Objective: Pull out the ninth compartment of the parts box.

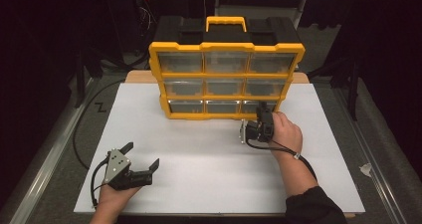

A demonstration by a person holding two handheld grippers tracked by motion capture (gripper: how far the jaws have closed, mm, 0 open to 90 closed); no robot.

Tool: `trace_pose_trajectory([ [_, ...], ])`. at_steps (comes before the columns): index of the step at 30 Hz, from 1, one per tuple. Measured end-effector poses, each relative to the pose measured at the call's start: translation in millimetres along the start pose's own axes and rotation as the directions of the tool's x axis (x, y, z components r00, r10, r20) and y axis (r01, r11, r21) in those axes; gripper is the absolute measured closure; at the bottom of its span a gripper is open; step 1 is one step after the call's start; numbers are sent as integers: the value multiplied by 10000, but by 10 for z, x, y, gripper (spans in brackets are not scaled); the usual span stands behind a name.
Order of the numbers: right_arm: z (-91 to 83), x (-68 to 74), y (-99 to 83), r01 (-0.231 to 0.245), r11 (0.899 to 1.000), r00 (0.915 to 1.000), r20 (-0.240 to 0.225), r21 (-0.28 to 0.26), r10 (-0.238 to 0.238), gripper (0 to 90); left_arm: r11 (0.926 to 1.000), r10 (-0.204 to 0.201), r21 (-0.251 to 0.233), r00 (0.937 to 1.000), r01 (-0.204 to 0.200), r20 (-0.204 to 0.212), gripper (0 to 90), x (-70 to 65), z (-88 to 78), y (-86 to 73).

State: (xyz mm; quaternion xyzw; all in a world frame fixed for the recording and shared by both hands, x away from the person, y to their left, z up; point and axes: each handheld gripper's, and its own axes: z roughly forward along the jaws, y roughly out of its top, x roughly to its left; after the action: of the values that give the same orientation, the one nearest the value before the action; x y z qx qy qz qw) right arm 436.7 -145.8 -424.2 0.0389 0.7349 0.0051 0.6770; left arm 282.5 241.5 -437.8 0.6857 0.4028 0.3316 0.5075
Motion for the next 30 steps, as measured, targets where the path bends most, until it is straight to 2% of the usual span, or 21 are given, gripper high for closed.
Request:
trace_pose_trajectory([
  [3,25,23,1,60,10000,10000,-57,67,-60,697,10000,18,48,10000,-18,-39,2,5,2,-5],
  [5,49,34,3,2,10000,10000,95,6,-2,715,10000,47,71,10000,-46,-44,2,5,2,-8],
  [6,58,35,2,12,10000,10000,-26,57,-12,720,10000,44,74,10000,-44,-48,2,4,2,-8],
  [11,75,34,-4,185,9998,9993,332,58,-186,740,10000,68,73,9999,-68,-87,2,6,0,-10],
  [16,86,34,-11,168,9999,9992,351,29,-169,786,9999,81,107,9999,-80,-102,2,6,6,-12],
  [23,52,16,-4,27,10000,9992,390,93,-31,773,10000,54,51,9998,-53,-172,2,20,-7,-10],
  [26,28,6,-8,207,9998,9981,587,-21,-205,743,10000,43,-13,9998,-43,-187,2,18,-15,-9],
  [29,-8,10,-11,307,9995,9977,601,-91,-301,744,10000,38,-19,9998,-38,-193,2,18,-19,-9],
  [30,-23,14,-9,239,9997,9986,463,-36,-237,753,10000,29,-19,9998,-30,-193,2,19,-20,-8],
])
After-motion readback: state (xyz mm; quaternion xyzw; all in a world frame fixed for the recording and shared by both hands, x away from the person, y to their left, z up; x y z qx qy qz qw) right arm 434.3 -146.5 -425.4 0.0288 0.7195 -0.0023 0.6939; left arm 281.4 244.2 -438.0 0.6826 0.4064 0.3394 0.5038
